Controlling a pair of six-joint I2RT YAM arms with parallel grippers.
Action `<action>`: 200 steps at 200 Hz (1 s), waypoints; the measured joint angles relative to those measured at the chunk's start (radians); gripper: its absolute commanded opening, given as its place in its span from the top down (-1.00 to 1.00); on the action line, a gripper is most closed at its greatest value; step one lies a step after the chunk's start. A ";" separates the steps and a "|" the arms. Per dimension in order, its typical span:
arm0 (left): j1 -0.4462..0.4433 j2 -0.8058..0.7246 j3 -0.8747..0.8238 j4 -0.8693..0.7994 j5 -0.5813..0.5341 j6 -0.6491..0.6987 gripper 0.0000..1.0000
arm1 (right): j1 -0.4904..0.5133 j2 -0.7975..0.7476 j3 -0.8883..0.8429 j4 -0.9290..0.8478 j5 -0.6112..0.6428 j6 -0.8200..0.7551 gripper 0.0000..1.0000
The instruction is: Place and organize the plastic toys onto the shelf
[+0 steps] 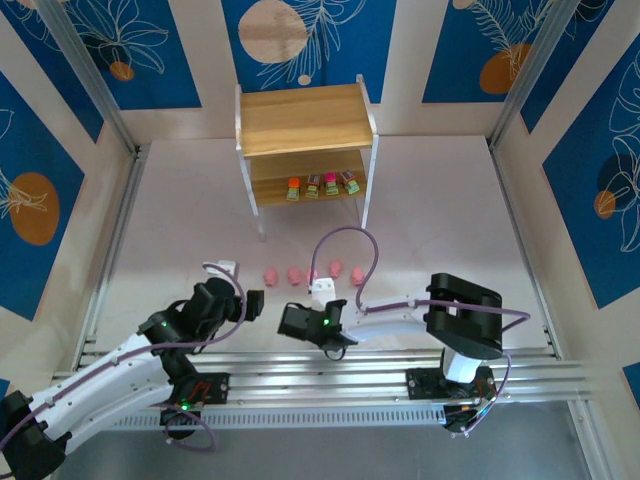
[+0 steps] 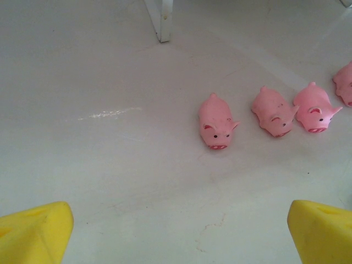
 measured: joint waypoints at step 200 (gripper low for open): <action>0.000 0.012 0.000 0.049 0.149 0.074 -0.99 | -0.242 -0.079 0.343 0.001 -0.056 -0.454 0.61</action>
